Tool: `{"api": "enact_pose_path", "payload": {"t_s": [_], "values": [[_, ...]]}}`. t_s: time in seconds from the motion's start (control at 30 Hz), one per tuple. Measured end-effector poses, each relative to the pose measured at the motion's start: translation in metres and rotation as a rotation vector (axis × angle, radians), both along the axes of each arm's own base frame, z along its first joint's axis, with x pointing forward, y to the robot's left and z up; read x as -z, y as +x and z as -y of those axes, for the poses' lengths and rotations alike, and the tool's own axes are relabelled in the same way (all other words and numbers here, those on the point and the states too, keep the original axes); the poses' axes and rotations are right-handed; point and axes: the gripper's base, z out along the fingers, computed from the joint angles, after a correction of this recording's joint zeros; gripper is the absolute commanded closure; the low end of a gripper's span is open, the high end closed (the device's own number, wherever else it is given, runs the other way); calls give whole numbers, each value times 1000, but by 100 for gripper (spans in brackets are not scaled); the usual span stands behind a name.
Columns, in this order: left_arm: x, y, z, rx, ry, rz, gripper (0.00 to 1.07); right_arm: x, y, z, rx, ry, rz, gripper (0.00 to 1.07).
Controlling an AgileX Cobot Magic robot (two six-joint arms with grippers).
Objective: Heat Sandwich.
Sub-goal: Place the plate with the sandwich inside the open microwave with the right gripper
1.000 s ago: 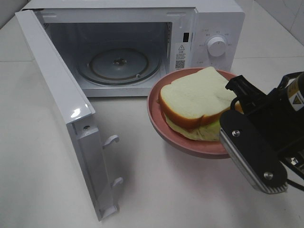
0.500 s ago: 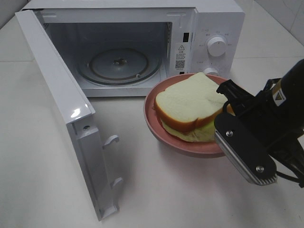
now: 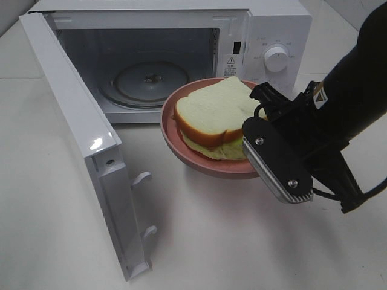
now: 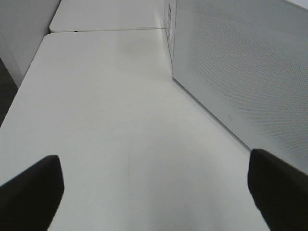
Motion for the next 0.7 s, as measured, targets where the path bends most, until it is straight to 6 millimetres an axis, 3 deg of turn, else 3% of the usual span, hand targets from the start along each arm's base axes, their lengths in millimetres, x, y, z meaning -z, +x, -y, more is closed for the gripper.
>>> {"api": "enact_pose_path", "payload": {"t_s": [0.7], "values": [[0, 0, 0, 0, 0, 0, 9, 9, 14, -17, -27, 21, 8, 107]]}}
